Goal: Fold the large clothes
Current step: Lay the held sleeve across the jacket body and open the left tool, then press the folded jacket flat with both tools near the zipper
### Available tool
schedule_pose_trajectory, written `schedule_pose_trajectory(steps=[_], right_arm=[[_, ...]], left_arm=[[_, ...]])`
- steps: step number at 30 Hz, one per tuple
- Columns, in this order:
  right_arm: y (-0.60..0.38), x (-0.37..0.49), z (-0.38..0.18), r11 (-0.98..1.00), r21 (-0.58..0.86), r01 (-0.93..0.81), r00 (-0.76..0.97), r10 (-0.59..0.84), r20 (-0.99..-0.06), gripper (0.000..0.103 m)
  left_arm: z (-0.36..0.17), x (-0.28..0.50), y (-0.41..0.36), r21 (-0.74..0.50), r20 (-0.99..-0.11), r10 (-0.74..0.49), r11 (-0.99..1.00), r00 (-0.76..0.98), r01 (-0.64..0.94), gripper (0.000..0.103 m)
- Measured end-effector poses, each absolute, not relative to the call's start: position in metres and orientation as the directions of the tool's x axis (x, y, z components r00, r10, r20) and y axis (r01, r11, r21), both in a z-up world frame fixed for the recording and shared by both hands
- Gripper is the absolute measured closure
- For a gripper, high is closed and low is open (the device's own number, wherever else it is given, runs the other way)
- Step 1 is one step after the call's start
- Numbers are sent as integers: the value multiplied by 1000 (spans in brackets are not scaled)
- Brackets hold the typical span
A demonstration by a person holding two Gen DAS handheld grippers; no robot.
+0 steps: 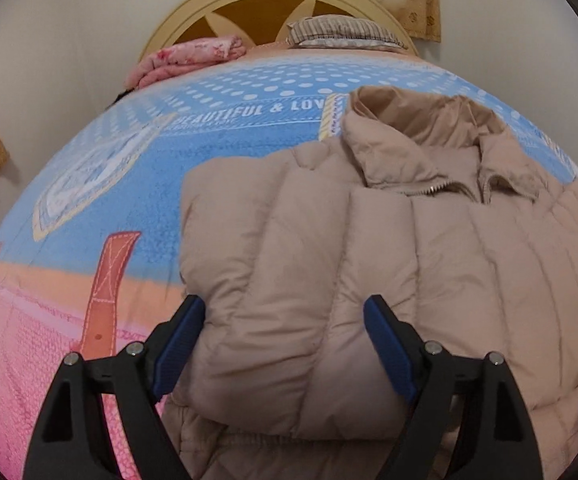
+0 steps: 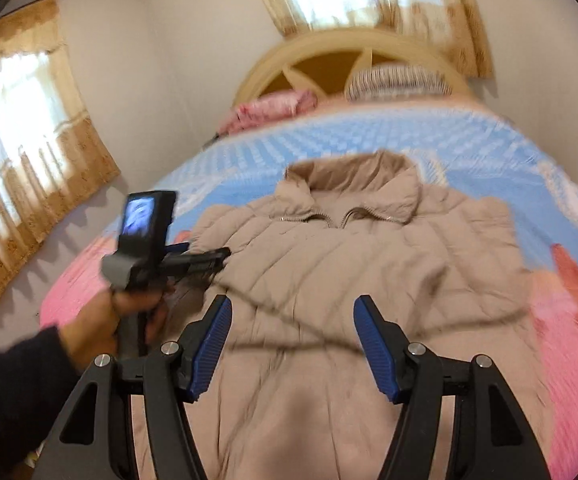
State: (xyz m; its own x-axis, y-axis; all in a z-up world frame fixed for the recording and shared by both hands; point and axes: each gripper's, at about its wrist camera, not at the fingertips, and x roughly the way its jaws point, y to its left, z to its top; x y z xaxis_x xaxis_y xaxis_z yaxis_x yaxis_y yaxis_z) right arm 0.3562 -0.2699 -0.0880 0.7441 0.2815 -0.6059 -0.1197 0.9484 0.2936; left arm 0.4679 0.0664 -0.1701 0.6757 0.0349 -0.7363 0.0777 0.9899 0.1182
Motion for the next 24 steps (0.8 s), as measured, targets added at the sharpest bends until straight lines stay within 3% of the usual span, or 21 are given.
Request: schedule_pose_trajectory(steps=[5,8,11,15,24], right_arm=[[-275,416,-143,977,212,-29,645,181,-742,45],[-289,417,-167,975,224,10,639,166,-751,46],[-291,413,-175,976,218,5,650,163,-742,46],[-292,410,-184,974,226,8,664,164,-729,46],[-290,409,-188,972,233,7,672,168,-721,46]], left_arm=[[-128,451,71,69,-646,-31,993,763,98,16],[-108,452,64,33,-611,-87,990,787,135,3],[-120,471,52,-26,-665,-149,984,731,177,1],[-161,493,43,-18,-749,-92,993,656,118,1],[-187,491,44,-4,-759,-61,996,648,89,0]])
